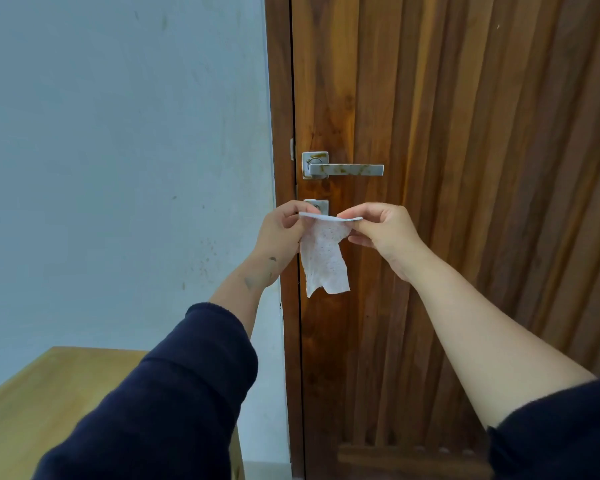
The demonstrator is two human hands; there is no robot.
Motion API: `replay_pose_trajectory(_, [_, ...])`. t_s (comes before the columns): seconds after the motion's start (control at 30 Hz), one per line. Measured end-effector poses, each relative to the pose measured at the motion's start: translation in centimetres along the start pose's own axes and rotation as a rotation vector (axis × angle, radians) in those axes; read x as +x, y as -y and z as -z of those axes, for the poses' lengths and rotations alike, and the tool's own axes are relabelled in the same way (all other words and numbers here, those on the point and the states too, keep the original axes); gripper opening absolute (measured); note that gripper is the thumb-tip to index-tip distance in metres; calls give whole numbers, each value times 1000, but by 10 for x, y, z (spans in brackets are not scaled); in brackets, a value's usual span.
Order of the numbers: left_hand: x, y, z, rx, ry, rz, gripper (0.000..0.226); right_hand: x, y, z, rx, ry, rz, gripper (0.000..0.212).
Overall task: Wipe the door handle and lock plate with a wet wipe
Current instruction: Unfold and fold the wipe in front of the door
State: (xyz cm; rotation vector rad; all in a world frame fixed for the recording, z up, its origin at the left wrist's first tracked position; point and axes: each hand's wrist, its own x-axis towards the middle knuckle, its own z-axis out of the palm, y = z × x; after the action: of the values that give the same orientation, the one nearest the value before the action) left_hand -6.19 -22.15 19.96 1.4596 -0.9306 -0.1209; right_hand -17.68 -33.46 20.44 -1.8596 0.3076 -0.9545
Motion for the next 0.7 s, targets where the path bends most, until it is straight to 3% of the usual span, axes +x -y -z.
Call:
replay_pose_trajectory(0.17, [2, -2, 8, -7, -8, 66, 24, 1, 1, 3, -69, 16, 16, 28])
replay_pose_trajectory(0.37, [1, -8, 5, -215, -24, 293, 22, 0, -4, 1, -226, 53, 39, 34])
replay_pose_trajectory(0.53, [1, 1, 3, -6, -11, 128, 14, -1, -5, 1, -134, 53, -36, 36])
replay_pose_trajectory(0.7, [2, -2, 4, -26, 16, 83, 18, 2, 0, 3, 114, 127, -168, 30])
